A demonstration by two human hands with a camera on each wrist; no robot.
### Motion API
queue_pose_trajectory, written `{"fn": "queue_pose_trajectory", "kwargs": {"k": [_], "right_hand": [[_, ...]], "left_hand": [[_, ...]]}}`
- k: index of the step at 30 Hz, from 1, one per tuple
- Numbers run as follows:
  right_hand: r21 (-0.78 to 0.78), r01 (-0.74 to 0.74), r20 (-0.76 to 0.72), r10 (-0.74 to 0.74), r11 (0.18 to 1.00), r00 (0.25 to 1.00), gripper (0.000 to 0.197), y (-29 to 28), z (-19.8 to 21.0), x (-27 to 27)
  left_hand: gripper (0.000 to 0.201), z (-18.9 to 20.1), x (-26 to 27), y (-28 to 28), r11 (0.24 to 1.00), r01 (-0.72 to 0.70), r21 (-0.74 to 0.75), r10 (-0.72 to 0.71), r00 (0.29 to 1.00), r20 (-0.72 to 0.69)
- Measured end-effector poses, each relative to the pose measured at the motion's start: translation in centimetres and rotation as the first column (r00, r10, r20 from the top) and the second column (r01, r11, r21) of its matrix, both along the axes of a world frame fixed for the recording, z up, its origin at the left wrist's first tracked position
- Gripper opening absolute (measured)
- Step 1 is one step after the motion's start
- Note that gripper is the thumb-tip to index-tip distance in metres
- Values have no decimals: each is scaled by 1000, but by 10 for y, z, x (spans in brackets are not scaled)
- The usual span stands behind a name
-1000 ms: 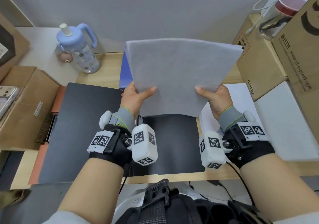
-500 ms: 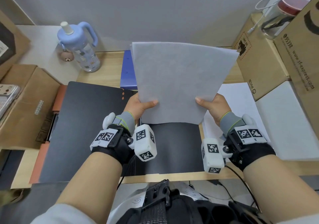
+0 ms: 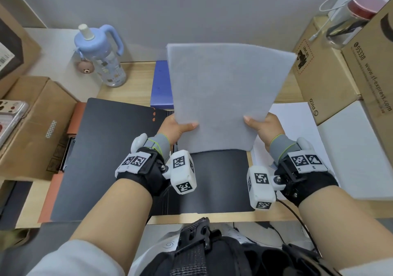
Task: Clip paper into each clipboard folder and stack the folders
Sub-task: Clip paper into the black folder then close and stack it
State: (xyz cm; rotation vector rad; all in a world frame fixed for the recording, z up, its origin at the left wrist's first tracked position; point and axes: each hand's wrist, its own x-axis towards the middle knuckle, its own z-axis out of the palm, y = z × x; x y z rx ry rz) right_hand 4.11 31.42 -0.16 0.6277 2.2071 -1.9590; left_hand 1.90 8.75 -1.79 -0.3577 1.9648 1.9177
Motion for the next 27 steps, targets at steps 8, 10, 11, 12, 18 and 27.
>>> {"fn": "queue_pose_trajectory", "kwargs": {"k": [8,10,11,12,18,27], "right_hand": [[218,-75,144,44,973,989,30,1,-10,-1],[240,-98,209,47,966,977,32,0,-18,2],[247,-104,237,44,964,970,32,1,-21,3],[247,-106,265,38,963,963,33,1,-25,5],[253,-161,415,43,954,909,37,4,-45,17],[209,-220,530,78,953,844,48,-10,-66,19]], "left_hand": [[33,-5,4,-4,977,182,-111,-168,978,127],[19,-10,7,-5,973,178,-148,-154,975,161],[23,-9,7,-5,978,133,-161,-100,975,197],[32,-10,6,-6,981,68,-180,-22,969,247],[33,-32,6,-31,802,161,-575,-18,969,247],[20,-46,0,-30,336,603,-724,-274,798,537]]}}
